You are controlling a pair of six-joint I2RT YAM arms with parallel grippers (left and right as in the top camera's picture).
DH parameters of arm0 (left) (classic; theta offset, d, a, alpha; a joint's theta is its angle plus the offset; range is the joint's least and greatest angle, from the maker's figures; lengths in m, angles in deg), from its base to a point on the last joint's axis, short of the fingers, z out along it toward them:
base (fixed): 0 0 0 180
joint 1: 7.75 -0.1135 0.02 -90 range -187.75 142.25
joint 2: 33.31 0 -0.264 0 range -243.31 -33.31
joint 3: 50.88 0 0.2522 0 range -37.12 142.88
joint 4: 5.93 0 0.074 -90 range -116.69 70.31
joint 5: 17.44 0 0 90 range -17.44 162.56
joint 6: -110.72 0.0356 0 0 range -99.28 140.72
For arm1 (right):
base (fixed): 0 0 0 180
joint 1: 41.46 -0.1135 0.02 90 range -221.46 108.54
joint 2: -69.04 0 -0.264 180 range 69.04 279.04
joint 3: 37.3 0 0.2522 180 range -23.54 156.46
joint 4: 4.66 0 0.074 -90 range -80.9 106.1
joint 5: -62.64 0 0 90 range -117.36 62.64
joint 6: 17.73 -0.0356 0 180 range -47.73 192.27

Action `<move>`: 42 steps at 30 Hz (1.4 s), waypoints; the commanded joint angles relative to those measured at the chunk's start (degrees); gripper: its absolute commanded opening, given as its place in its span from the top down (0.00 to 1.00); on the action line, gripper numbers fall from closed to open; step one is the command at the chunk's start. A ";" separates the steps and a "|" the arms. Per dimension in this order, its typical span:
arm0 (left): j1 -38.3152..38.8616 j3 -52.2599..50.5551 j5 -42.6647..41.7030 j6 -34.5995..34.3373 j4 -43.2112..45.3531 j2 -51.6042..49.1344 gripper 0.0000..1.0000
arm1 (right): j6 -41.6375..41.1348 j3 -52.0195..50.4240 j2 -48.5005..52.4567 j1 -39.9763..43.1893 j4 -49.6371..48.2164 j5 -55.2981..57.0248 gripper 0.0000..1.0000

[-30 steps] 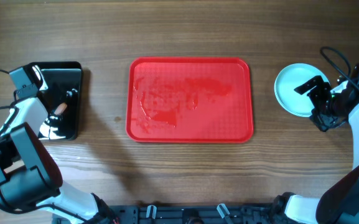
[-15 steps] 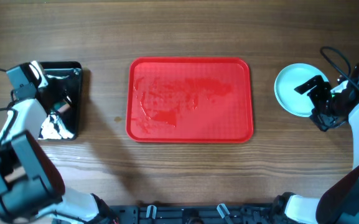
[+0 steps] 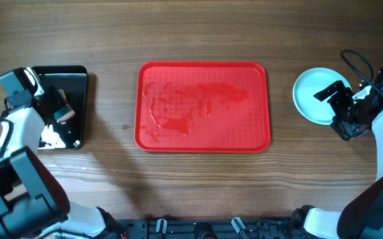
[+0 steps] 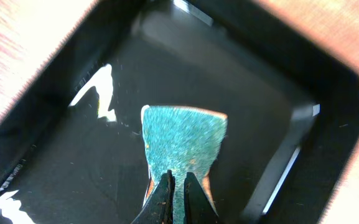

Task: Clean dirty plates on tray and stack at the side
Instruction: 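Lower the green sponge into the black tray with the left gripper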

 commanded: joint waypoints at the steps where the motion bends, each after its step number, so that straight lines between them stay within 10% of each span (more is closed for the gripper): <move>1: -0.26 -0.87 0.79 -0.72 0.74 -2.80 0.96 | 1.20 0.04 -0.52 -0.17 -0.31 0.94 0.00; 42: -1.33 0.55 -0.15 -0.15 5.03 -7.32 0.96 | 1.31 0.04 -0.52 -0.17 -0.61 0.96 0.00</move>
